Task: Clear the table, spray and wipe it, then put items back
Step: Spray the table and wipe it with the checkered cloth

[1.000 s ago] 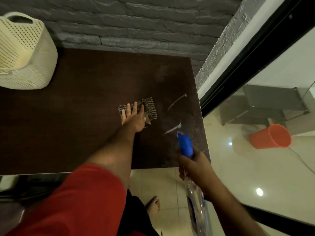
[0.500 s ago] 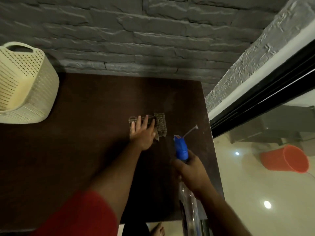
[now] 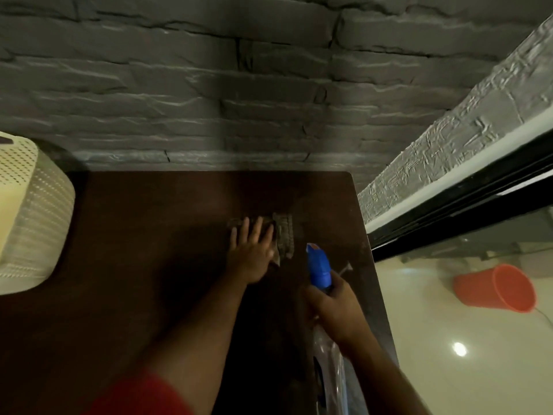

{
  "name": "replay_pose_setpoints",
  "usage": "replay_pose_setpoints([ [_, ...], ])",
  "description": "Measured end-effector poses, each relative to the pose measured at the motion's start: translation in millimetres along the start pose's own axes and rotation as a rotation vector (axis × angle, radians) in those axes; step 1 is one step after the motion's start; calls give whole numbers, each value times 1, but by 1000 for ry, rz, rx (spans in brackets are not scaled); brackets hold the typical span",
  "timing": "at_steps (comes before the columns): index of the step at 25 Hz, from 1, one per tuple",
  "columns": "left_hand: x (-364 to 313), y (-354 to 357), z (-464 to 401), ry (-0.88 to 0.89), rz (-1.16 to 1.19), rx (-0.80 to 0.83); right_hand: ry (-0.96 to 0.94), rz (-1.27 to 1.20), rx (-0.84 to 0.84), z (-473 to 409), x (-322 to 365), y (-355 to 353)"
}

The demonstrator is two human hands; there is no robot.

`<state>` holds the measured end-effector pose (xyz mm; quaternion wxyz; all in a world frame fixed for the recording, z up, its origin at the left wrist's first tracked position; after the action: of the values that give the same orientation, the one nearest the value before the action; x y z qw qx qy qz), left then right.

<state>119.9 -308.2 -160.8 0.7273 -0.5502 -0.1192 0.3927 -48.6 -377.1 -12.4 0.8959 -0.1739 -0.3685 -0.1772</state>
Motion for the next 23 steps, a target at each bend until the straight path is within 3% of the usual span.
replay_pose_setpoints([
  [4, 13, -16, -46, -70, 49, 11, 28, 3, -14, -5, -3, 0],
  [8, -20, 16, 33, 57, 34, -130, 15, 16, 25, -12, 7, 6],
  [10, -27, 29, 61, 80, 26, -117, 6, 8, 19, -18, 11, 6],
  [14, -10, 2, -2, 82, -10, -75, 46, -10, 8, -20, 4, 8],
  [18, 9, -27, -75, -54, 51, -16, 67, 1, -25, -17, -5, 6],
  [23, -27, 7, 22, 82, 22, -126, 69, -19, -16, -15, -5, 0],
])
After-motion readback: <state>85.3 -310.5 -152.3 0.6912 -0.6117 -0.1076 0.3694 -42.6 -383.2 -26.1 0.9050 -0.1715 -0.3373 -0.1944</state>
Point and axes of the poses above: each hand's wrist, its own z-axis away from the middle knuckle, its own y-axis out of the palm, x = y × z, the point moved 7 cm from there along -z, towards the middle knuckle, and after that the axes turned 6 degrees about y, right-handed, at the moved point
